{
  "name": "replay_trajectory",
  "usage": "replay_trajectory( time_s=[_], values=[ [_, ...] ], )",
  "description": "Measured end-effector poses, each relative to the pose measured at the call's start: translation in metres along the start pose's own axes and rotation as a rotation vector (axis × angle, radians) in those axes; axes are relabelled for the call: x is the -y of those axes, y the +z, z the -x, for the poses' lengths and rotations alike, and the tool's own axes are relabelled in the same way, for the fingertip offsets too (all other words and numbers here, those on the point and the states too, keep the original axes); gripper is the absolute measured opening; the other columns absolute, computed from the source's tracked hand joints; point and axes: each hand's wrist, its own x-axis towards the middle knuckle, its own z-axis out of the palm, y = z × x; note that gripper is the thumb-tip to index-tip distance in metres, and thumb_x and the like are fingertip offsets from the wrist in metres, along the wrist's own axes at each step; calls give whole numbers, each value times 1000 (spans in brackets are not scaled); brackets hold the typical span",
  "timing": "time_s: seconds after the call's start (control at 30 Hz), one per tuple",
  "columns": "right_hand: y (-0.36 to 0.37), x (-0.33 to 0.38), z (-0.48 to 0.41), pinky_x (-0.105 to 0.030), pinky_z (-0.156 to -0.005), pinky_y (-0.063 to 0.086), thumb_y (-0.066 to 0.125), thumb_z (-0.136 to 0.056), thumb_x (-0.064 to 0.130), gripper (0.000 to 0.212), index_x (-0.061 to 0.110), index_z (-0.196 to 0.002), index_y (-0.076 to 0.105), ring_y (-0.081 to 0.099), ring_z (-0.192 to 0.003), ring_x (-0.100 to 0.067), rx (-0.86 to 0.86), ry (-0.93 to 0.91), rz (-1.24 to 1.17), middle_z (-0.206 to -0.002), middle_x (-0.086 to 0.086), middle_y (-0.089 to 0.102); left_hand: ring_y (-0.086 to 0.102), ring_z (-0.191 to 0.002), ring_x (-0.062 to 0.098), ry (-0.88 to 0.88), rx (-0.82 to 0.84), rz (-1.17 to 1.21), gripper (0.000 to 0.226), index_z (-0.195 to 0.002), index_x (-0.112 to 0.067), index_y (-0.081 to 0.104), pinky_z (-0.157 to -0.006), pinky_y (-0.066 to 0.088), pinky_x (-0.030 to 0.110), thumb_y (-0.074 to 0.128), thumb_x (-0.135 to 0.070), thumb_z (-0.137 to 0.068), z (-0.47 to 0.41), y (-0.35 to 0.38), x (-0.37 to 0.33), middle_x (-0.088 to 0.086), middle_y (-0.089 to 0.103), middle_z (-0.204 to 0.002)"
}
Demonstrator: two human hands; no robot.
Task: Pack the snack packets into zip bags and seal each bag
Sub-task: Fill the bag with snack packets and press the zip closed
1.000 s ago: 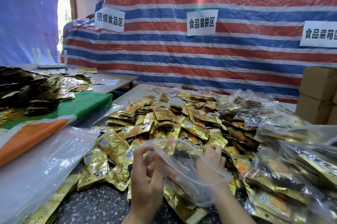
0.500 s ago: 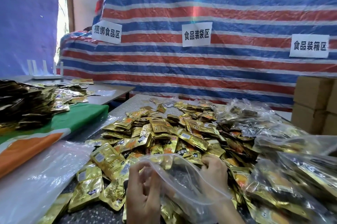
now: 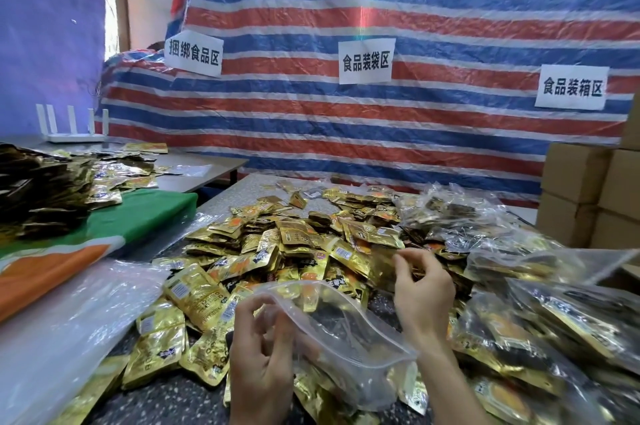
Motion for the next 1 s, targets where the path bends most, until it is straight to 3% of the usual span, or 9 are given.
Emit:
replay_trajectory(
  time_s=[0.07, 0.13, 0.23, 0.3, 0.4, 0.5, 0.6, 0.73, 1.0],
  values=[
    [-4, 3, -6, -19, -46, 50, 56, -101, 16, 3, 15, -103, 59, 61, -64, -6, -118, 72, -193, -91, -4, 64, 72, -60, 22, 14, 10, 10, 14, -103, -37, 57, -46, 58, 39, 55, -24, -97, -1, 0, -2, 6, 74, -84],
    [-6, 1, -8, -20, -47, 44, 47, -105, 20, 9, 13, -109, 51, 51, -58, -6, -208, 258, -278, -87, -2, 57, 72, -59, 23, 25, 20, -6, 11, -102, -38, 56, -46, 58, 46, 57, -27, -98, -1, 0, -2, 5, 74, -81],
    [-10, -2, -7, -54, -84, 58, 39, -104, 6, 9, 9, -105, 48, 39, -59, -10, -190, 676, -418, -74, -1, 47, 72, -57, 23, 20, 24, -4, 16, -99, -40, 56, -47, 59, 49, 58, -24, -99, -1, 1, -5, 3, 74, -76],
    [-16, -3, -7, -71, -100, 42, 32, -91, -15, 26, 7, -89, 46, 54, -76, -14, -165, 860, -607, -81, -8, 49, 72, -56, 21, 18, 42, 21, 22, -97, -42, 57, -45, 58, 39, 56, -20, -93, -1, 1, -9, 1, 75, -81],
    [-30, 5, -6, -62, -89, 52, 36, -101, -3, 18, 0, -106, 53, 65, -101, -37, 38, 1028, -917, -111, -23, 64, 72, -56, 22, 35, 63, 30, 26, -97, -45, 56, -45, 58, 36, 54, -19, -93, -1, 3, -13, -1, 75, -79],
    [-45, 24, 0, -58, -89, 53, 50, -95, 10, 27, -4, -118, 52, 66, -104, -47, 337, 1078, -1036, -113, -33, 66, 72, -56, 21, 45, 78, 14, 30, -97, -47, 55, -44, 58, 37, 52, -17, -94, 0, 3, -14, -2, 76, -78],
    [-57, 50, 4, -48, -81, 62, 54, -76, -8, 52, -8, -128, 48, 71, -96, -47, 445, 918, -1120, -112, -37, 66, 73, -57, 24, 37, 95, 24, 28, -97, -46, 55, -44, 59, 40, 52, -18, -94, 1, 3, -14, 0, 76, -80],
    [-71, 91, 14, -33, -66, 63, 59, -67, -10, 68, 5, -133, 52, 74, -95, -35, 506, 683, -1165, -119, -29, 67, 73, -58, 22, 56, 90, 0, 23, -97, -45, 55, -44, 57, 32, 52, -22, -97, 0, 3, -13, -1, 76, -86],
    [-77, 108, 43, -37, -73, 64, 68, -81, -15, 70, 41, -122, 57, 71, -94, -23, 571, -150, -361, -106, 11, 67, 71, -57, 16, 94, 87, -60, 18, -99, -42, 53, -41, 56, 33, 53, -24, -94, -1, 3, -11, -6, 74, -90]
  ],
)
